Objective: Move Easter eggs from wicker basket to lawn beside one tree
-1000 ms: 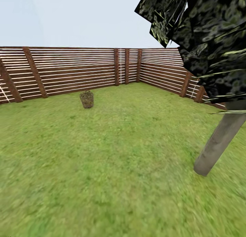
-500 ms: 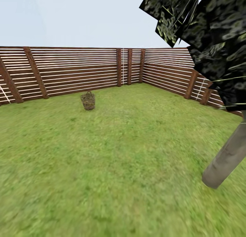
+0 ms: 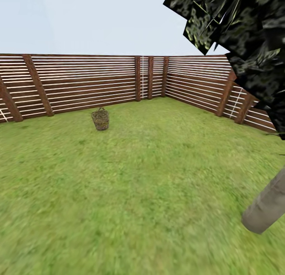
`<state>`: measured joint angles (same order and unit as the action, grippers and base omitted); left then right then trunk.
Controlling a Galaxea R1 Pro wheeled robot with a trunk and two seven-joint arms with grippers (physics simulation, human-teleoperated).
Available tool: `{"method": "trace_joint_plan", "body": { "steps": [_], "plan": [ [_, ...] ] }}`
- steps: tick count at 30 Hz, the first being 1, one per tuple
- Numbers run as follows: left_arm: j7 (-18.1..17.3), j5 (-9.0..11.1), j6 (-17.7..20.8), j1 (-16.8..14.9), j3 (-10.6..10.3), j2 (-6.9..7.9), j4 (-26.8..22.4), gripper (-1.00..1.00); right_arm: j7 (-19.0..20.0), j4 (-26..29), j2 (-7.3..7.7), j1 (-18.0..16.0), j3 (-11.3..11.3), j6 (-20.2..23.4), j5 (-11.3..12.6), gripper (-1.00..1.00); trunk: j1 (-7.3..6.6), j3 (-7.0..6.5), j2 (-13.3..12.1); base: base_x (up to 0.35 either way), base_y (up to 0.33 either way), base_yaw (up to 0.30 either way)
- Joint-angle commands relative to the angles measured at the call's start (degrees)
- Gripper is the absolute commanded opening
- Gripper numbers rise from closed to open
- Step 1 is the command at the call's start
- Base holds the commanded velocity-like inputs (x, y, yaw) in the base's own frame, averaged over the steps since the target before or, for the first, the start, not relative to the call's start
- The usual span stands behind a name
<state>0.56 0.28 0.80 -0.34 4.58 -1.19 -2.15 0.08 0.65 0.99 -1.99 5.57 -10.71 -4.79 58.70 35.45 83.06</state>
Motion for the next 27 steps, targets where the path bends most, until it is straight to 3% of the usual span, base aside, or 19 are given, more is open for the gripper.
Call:
{"method": "trace_joint_plan", "body": {
  "steps": [1,9,27],
  "plan": [
    [0.06,0.01,0.08,-0.01,0.43,-0.03,-0.04,1.00,0.01,-0.04,0.13,-0.03,0.31,-0.16,-0.22,1.00,0.03,0.05,0.02,0.332,0.000,0.081],
    [0.05,0.07,0.08,-0.01,0.43,0.03,-0.04,1.00,-0.45,0.78,0.37,-0.03,0.49,-0.23,-0.68,1.00,0.03,0.05,0.02,0.332,0.000,0.198],
    [0.06,0.12,0.08,-0.01,0.43,-0.03,-0.04,1.00,-0.43,0.63,0.12,-0.03,0.67,-0.18,-0.33,1.00,0.03,0.05,0.02,0.332,0.000,0.006]
  ]
}}
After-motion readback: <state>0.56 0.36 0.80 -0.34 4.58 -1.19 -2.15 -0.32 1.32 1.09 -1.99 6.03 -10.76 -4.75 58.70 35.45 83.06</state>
